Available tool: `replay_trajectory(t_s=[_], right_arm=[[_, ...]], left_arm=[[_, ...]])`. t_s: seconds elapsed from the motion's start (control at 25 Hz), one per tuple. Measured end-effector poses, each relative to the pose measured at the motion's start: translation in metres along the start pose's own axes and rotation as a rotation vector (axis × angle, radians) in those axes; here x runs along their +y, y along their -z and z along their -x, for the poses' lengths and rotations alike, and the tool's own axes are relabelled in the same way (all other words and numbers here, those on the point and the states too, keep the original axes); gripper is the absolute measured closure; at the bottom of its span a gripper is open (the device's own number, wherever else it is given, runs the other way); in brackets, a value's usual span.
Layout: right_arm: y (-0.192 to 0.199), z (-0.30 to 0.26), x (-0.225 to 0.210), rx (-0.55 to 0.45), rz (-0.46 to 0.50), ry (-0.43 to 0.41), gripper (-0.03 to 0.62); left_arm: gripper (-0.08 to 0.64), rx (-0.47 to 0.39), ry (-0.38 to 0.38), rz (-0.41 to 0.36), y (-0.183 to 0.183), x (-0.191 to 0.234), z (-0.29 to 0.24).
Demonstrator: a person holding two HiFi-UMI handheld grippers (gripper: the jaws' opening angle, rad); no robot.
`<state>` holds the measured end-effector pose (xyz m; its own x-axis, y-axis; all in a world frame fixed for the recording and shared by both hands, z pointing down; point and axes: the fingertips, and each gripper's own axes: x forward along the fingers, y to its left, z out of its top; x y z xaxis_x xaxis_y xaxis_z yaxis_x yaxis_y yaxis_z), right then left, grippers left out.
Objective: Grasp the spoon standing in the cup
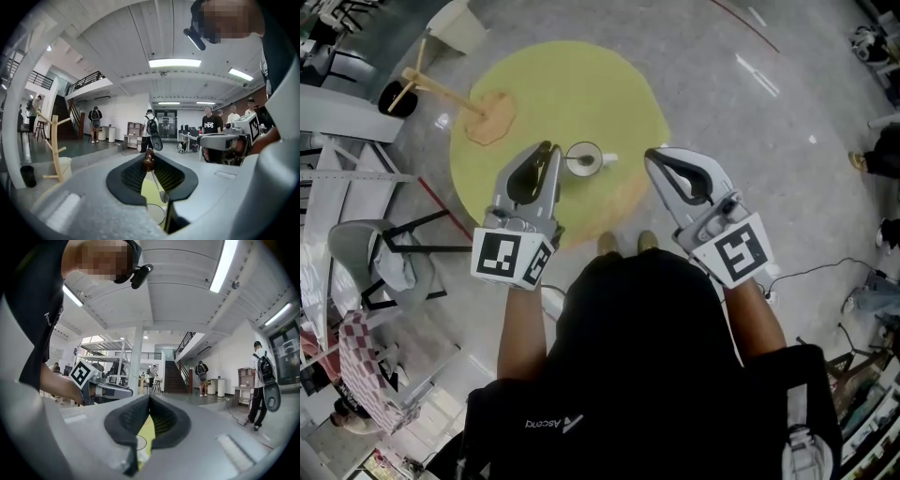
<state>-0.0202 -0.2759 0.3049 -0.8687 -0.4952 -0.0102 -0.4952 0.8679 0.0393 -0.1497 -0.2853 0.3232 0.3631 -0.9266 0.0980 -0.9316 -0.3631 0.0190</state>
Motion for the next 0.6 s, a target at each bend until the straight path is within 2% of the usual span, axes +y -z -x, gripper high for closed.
replay_trajectory(t_s=[0.24, 0.6], right_arm=[[-0.011, 0.002, 0.006, -0.032, 0.006, -0.015, 0.589], [-0.017, 0.002, 0.01, -0.043, 0.008, -0.003, 0.589]], left_arm=[[0.503, -0.08, -0.023, -0.031, -0.034, -0.008, 0.02], [0.503, -0.117, -0.014, -0.044, -0.049, -0.015, 0.026]])
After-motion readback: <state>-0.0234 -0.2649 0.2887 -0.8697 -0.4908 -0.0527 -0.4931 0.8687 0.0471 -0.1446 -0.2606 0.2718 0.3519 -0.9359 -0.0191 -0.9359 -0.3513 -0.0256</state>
